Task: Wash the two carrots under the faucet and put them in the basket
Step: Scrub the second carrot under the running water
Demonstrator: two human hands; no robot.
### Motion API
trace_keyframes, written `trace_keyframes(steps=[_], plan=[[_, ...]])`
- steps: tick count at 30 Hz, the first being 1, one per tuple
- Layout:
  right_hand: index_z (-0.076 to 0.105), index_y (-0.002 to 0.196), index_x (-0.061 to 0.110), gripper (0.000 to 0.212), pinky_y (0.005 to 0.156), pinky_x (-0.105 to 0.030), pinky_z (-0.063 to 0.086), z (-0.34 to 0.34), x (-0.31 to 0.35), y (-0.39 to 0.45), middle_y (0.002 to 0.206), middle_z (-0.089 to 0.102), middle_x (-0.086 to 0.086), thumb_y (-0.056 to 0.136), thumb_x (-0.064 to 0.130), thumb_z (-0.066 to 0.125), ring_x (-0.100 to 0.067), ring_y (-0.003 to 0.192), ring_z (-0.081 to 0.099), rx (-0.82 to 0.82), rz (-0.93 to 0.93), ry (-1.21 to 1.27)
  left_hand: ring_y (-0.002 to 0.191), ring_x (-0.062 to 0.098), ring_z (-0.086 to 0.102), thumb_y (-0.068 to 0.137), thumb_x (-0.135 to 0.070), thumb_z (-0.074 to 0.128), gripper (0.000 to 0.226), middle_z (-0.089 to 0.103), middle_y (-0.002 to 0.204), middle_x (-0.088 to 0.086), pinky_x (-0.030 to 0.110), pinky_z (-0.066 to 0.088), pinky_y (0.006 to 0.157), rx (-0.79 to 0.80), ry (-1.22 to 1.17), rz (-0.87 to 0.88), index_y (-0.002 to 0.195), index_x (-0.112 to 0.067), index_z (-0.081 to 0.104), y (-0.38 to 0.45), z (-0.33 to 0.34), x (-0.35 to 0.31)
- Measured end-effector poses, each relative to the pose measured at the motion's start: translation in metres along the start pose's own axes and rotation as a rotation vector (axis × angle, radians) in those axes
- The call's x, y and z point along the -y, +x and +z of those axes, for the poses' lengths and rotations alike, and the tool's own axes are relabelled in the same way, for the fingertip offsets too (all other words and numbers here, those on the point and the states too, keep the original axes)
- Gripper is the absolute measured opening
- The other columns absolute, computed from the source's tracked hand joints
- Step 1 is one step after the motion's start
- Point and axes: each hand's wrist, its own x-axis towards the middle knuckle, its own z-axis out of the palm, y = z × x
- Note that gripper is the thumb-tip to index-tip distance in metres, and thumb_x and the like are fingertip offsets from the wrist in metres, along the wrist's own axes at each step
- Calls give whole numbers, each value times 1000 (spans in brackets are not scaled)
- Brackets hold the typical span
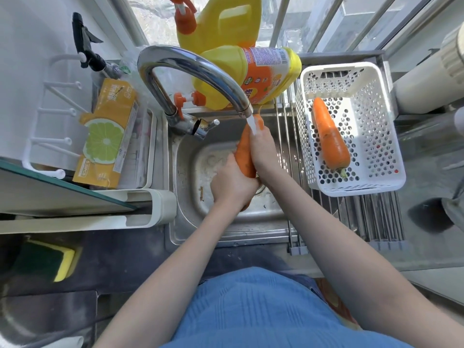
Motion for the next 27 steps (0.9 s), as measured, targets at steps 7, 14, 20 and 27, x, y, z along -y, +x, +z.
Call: trace_keyframes(steps=[7, 14, 20, 27], plan=[[53, 125, -2, 98, 83, -41, 53, -34, 2, 6, 86, 70, -20, 90, 68, -5, -32, 85, 69, 442, 302, 676, 76, 19, 57, 62, -25, 79, 33, 58, 77, -7, 30, 45, 65, 220, -137, 48, 80, -24, 51, 11, -16, 0], [52, 122, 3, 48, 82, -32, 56, -17, -8, -6, 104, 67, -10, 103, 42, 29, -19, 90, 69, 403, 174, 437, 77, 21, 61, 58, -35, 74, 40, 60, 80, -5, 32, 49, 68, 118, -108, 5, 89, -22, 53, 11, -9, 10], [20, 145, 16, 80, 103, -35, 47, -40, -24, -12, 144, 44, -2, 84, 6, 72, -15, 126, 52, 661, 46, 106, 70, 19, 63, 53, -22, 74, 33, 65, 77, -1, 33, 54, 65, 286, -354, -14, 83, -21, 59, 11, -15, 18], [35, 134, 4, 46, 96, -43, 51, -38, -9, -21, 122, 62, -20, 95, 17, 57, -29, 112, 63, 582, 126, 243, 62, 21, 65, 52, -12, 66, 46, 64, 77, 7, 32, 56, 58, 819, -1080, -218, 97, -6, 57, 11, -21, 27]])
